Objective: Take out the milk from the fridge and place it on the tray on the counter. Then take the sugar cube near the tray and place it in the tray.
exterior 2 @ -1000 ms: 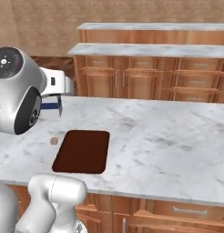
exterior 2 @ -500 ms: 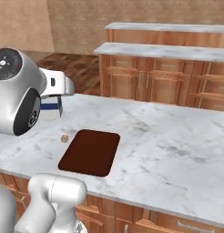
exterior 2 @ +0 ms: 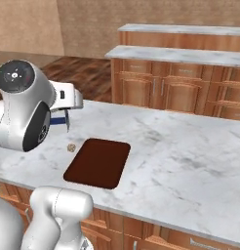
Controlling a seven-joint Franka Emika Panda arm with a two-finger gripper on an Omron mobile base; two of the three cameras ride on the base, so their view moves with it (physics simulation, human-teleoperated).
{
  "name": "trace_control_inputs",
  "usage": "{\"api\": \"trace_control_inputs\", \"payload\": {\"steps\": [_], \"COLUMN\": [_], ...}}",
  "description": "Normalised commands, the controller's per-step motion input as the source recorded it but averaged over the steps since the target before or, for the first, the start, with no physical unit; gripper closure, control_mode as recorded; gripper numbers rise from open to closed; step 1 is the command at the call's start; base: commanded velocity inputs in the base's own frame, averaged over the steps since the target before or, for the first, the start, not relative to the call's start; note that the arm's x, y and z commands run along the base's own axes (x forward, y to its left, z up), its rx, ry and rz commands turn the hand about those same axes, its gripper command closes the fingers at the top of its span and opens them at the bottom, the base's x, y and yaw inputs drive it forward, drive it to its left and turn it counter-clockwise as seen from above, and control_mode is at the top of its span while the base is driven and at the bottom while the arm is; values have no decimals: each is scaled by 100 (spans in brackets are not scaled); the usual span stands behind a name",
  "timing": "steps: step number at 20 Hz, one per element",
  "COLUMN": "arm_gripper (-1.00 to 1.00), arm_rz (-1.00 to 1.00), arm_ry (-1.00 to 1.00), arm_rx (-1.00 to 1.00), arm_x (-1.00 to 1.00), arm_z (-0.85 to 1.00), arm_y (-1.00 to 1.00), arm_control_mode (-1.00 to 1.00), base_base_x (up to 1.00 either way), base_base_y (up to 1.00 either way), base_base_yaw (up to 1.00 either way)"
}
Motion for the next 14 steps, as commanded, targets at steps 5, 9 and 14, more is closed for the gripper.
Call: {"api": "trace_control_inputs", "payload": {"steps": [5, 9, 14], "arm_gripper": [100, 100, 100], "arm_rz": [20, 27, 18], "arm_ry": [4, 8, 6], "arm_rx": [0, 0, 0], "arm_x": [20, 38, 68], "arm_z": [-62, -73, -69], "arm_y": [-42, -25, -7], "arm_control_mode": [-100, -100, -100], "base_base_x": [0, 0, 0], "base_base_y": [0, 0, 0], "base_base_yaw": [0, 0, 0]}}
